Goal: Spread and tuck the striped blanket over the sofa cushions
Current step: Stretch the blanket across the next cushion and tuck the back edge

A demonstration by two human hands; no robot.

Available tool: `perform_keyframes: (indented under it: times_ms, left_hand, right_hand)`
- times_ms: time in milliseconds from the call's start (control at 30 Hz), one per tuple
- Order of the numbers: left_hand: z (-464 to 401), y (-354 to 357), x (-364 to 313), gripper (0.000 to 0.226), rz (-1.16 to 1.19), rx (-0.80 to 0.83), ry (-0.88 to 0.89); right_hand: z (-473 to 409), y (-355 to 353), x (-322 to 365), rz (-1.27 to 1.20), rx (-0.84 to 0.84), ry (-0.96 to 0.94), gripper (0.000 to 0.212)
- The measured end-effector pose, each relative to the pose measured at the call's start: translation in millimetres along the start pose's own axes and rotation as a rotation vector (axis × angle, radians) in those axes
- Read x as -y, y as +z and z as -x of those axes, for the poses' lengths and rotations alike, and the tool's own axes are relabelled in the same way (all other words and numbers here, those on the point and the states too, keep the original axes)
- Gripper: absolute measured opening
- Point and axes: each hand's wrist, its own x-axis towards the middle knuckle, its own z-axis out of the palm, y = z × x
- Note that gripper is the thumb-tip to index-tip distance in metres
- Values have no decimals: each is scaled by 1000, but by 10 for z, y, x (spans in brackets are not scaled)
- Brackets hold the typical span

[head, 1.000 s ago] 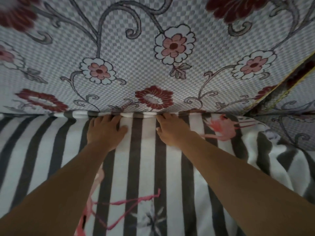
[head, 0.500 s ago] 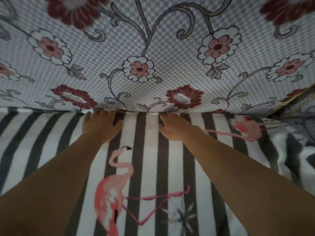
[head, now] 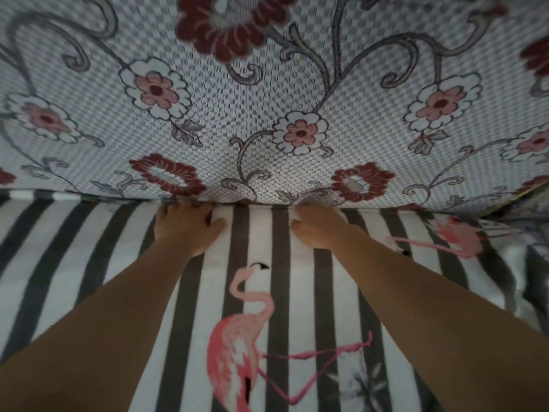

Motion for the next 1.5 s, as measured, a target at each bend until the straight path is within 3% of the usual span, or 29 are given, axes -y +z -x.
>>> perform_keyframes:
  times_ms: [267,400,567,733,933,1067,1100,1167,1300,1500]
  left_hand:
    - [-162,18,75,61,59,121,41]
    - [-119,-56,-191,49,-21,-31,135]
    - [-94,213,-300,50,103,-19,84]
    - [-37,180,-279,55,93,126,82]
    - [813,118,-204,70,32,305,210]
    - [1545,66,-271,61,32,456,407]
    - [1742,38,-314,59,87,492,458]
    - [2099,17,-370,60,265,592,383]
    - [2657,245,-354,50,256,535,390]
    - [3541,437,-427,50,291,461,369]
  right_hand:
    - [-79,129,91,79,7,102,53]
    - [-56,123,316,54,-28,22,52]
    - [-172,290,355,55,3,77,54]
    - [-53,364,280,28,-36,68,54]
    - [882,420,222,70,141,6,57]
    - [1596,485,290,124,276,-66,52]
    - [1748,516,314,113,282,-77,52]
    - [2044,577,363,109,246,-91,49]
    - [2532,716,412,129,132,-157,45]
    - [3178,1003,357,38,213,-157,48]
